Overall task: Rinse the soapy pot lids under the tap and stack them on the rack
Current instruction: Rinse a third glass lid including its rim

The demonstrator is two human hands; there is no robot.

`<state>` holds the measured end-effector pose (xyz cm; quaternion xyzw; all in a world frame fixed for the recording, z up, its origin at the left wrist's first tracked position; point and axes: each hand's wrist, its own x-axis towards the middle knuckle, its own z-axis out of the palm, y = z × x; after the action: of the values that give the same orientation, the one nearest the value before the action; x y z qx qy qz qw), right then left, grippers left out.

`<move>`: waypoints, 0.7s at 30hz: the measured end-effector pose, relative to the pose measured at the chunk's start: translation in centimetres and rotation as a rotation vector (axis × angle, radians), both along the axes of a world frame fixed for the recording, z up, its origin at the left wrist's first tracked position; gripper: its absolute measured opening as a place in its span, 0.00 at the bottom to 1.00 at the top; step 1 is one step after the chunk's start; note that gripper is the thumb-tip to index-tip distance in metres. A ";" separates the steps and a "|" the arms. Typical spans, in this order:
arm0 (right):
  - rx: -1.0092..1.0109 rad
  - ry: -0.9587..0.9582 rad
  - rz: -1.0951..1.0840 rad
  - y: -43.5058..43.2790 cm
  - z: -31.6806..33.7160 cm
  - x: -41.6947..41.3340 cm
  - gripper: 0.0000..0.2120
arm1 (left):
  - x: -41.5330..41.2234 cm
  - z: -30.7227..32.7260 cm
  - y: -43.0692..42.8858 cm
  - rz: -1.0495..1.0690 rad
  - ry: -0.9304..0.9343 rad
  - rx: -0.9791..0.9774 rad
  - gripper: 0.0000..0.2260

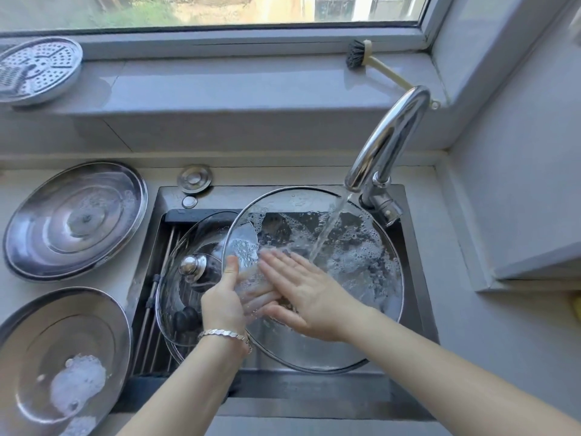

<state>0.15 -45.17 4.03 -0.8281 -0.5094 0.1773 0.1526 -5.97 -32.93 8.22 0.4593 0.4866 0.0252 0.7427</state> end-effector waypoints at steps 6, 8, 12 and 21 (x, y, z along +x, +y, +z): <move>-0.114 0.084 -0.597 -4.5 -1.7 1.8 0.24 | 0.8 2.2 0.8 -0.056 0.021 0.231 0.18; -0.166 0.116 -0.712 -5.9 -2.6 1.6 0.20 | 0.9 2.9 0.9 -0.107 0.004 0.379 0.16; -0.016 0.280 -0.937 -7.2 -3.7 1.8 0.21 | 1.0 3.7 1.2 -0.169 0.012 0.530 0.15; 0.199 0.643 -1.484 -6.6 -3.2 11.2 0.25 | 0.8 2.7 1.5 -0.058 0.049 0.271 0.16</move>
<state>11.35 -51.73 0.84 -0.8412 0.2271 0.2130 0.4421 -5.16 -31.39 10.90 0.5699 0.4832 0.0580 0.6621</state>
